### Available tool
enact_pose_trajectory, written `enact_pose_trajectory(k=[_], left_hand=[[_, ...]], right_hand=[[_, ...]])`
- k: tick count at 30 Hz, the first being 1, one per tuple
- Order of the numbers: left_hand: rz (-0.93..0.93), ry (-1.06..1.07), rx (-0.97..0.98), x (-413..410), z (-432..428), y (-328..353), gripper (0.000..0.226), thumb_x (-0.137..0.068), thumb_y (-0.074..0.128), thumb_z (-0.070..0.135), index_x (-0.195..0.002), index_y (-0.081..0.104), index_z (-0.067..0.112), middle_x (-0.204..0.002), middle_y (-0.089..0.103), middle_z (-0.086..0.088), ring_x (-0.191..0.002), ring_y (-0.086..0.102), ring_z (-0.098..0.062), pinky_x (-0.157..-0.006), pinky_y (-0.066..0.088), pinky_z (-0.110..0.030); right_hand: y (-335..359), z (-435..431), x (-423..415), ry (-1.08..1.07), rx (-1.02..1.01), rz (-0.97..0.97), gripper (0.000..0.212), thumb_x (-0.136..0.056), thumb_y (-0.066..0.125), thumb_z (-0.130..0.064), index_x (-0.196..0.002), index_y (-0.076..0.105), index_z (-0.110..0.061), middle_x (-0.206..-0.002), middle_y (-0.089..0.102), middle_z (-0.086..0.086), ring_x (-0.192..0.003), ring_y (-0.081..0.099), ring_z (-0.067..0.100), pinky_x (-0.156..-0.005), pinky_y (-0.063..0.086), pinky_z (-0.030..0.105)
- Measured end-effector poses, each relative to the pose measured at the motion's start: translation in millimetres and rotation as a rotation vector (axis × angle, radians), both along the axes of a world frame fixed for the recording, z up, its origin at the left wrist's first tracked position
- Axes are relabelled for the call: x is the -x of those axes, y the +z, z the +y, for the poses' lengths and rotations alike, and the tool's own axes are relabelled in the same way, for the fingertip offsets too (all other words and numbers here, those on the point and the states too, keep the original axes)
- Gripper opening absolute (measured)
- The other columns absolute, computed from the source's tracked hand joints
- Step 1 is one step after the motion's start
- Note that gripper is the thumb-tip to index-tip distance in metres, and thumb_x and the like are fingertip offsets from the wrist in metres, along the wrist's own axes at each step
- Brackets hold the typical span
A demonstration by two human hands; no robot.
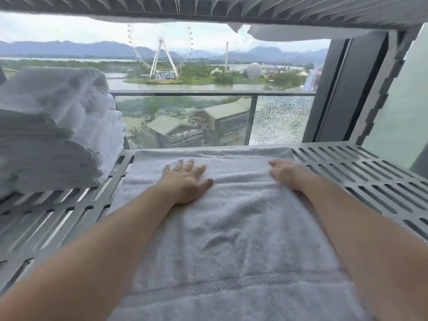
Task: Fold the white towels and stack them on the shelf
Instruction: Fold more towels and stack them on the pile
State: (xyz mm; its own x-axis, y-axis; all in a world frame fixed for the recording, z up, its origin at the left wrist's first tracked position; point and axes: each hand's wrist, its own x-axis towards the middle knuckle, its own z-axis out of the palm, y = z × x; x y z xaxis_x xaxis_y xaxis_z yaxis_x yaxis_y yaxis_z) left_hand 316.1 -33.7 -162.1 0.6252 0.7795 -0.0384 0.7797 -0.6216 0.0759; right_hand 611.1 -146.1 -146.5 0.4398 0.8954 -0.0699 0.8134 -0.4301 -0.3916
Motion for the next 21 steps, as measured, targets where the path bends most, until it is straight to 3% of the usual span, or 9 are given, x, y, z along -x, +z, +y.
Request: enact_pose_trajectory(k=[2, 4, 6, 8, 11, 13, 16, 21], left_hand=[[0.018, 0.036, 0.005, -4.6, 2.1, 1.9, 0.079, -0.087, 0.015, 0.081, -0.156, 0.011, 0.042, -0.167, 0.002, 0.000, -0.154, 0.000, -0.025, -0.121, 0.000, -0.057], [0.024, 0.073, -0.062, -14.0, 1.7, 8.0, 0.076, -0.087, 0.018, 0.079, -0.151, 0.029, 0.039, -0.163, 0.024, -0.004, -0.149, 0.022, -0.027, -0.116, 0.018, -0.057], [-0.017, 0.093, -0.168, -24.7, 2.2, 15.7, 0.069, -0.092, 0.022, 0.071, -0.137, 0.048, 0.027, -0.147, 0.048, -0.007, -0.132, 0.045, -0.028, -0.105, 0.035, -0.051], [-0.075, 0.125, -0.224, -32.3, 6.0, 21.5, 0.062, -0.097, 0.026, 0.063, -0.134, 0.051, 0.020, -0.138, 0.053, -0.008, -0.125, 0.050, -0.028, -0.097, 0.042, -0.047], [-0.179, 0.197, -0.232, -35.0, 20.2, 24.7, 0.050, -0.101, 0.032, 0.050, -0.134, 0.049, 0.016, -0.131, 0.054, -0.010, -0.121, 0.051, -0.029, -0.091, 0.048, -0.045], [-0.239, 0.229, -0.194, -31.6, 32.7, 22.1, 0.044, -0.103, 0.034, 0.041, -0.137, 0.046, 0.016, -0.133, 0.053, -0.009, -0.124, 0.049, -0.030, -0.094, 0.049, -0.048], [-0.238, 0.281, -0.097, -21.4, 52.8, 13.3, 0.046, -0.102, 0.034, 0.023, -0.148, 0.036, 0.020, -0.151, 0.042, -0.007, -0.139, 0.036, -0.028, -0.108, 0.040, -0.049], [-0.219, 0.301, -0.047, -16.2, 70.8, 6.6, 0.065, -0.095, 0.029, 0.013, -0.158, 0.019, 0.023, -0.165, 0.019, -0.003, -0.150, 0.013, -0.027, -0.122, 0.018, -0.046]], right_hand=[[5.9, 12.7, 4.5, -0.102, 0.066, -0.137, 0.047, -0.099, 0.049, -0.036, -0.142, 0.049, -0.017, -0.152, 0.041, 0.015, -0.136, 0.044, 0.032, -0.112, 0.036, 0.042], [17.8, 28.4, 19.9, -0.157, 0.055, -0.282, 0.038, -0.095, 0.050, -0.029, -0.125, 0.058, -0.007, -0.130, 0.058, 0.018, -0.117, 0.057, 0.034, -0.096, 0.049, 0.042], [26.9, 44.9, 37.0, -0.145, -0.092, -0.344, 0.031, -0.092, 0.051, -0.025, -0.116, 0.061, -0.007, -0.118, 0.061, 0.016, -0.109, 0.058, 0.034, -0.091, 0.052, 0.042], [29.1, 61.1, 51.8, -0.028, -0.241, -0.343, 0.028, -0.094, 0.051, -0.019, -0.117, 0.064, -0.011, -0.120, 0.060, 0.014, -0.110, 0.057, 0.031, -0.093, 0.051, 0.042], [23.7, 77.1, 62.7, 0.142, -0.228, -0.273, 0.046, -0.092, 0.042, -0.002, -0.132, 0.058, -0.019, -0.134, 0.055, 0.012, -0.121, 0.053, 0.029, -0.100, 0.048, 0.044], [15.7, 83.6, 58.3, 0.157, -0.147, -0.264, 0.060, -0.090, 0.034, 0.003, -0.142, 0.048, -0.022, -0.144, 0.049, 0.009, -0.129, 0.049, 0.028, -0.102, 0.047, 0.047], [7.7, 91.6, 49.7, 0.115, -0.084, -0.322, 0.064, -0.091, 0.030, 0.003, -0.149, 0.039, -0.022, -0.151, 0.043, 0.006, -0.136, 0.043, 0.027, -0.103, 0.046, 0.045], [4.0, 102.7, 48.8, 0.021, -0.043, -0.420, 0.048, -0.094, 0.030, 0.000, -0.137, 0.048, -0.014, -0.136, 0.047, 0.014, -0.113, 0.058, 0.031, -0.082, 0.052, 0.041]])
